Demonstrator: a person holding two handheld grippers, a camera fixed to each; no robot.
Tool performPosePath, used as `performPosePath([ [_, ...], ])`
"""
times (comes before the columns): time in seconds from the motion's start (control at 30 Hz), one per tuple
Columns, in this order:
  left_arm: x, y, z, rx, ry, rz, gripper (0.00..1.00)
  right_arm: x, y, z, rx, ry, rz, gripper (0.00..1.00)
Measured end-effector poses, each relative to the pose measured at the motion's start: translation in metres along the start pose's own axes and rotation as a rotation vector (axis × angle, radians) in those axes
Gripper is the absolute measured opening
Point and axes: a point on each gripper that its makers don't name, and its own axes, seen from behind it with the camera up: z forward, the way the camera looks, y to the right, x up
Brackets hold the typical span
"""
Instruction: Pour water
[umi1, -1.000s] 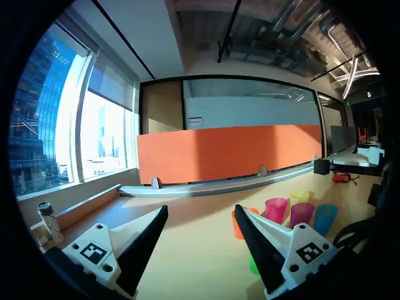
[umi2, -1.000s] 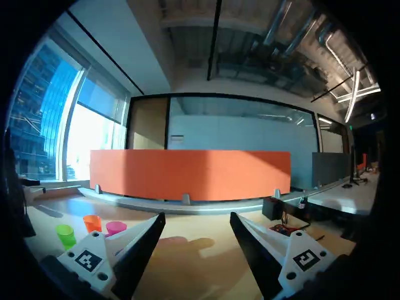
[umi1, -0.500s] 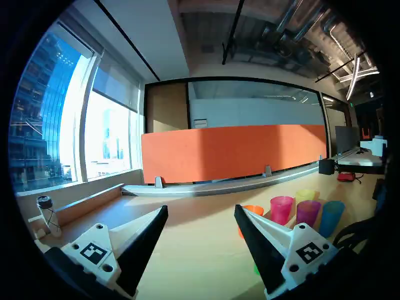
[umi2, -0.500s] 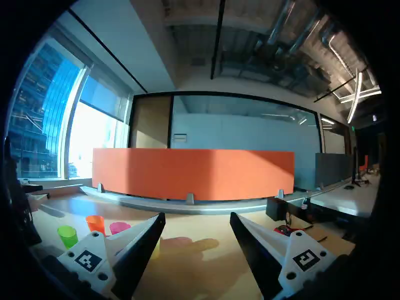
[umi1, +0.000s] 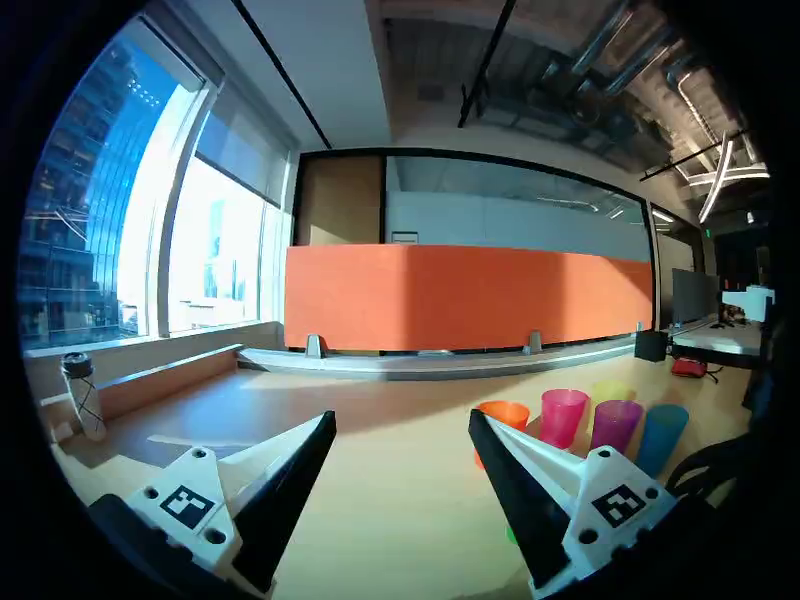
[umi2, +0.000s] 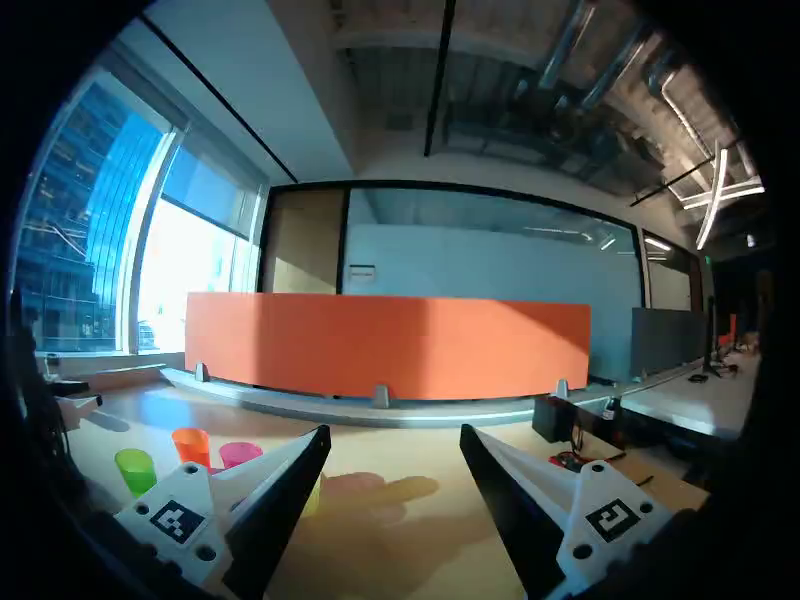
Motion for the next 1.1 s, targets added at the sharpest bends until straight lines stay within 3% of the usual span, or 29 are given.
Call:
performPosePath([
  [0.3, -0.01, -0.002, 0.002, 0.001, -0.016, -0.009, 0.99, 0.0, -0.002, 0.001, 0.004, -0.002, -0.003, 1.0],
  [0.6, -0.014, -0.002, 0.004, 0.004, -0.025, 0.018, 0.99, 0.002, -0.002, 0.001, 0.003, 0.0, 0.0, 1.0],
  [1.1, -0.013, -0.002, 0.004, 0.007, -0.025, 0.02, 0.99, 0.006, 0.0, -0.002, 0.0, 0.008, -0.002, 1.0],
])
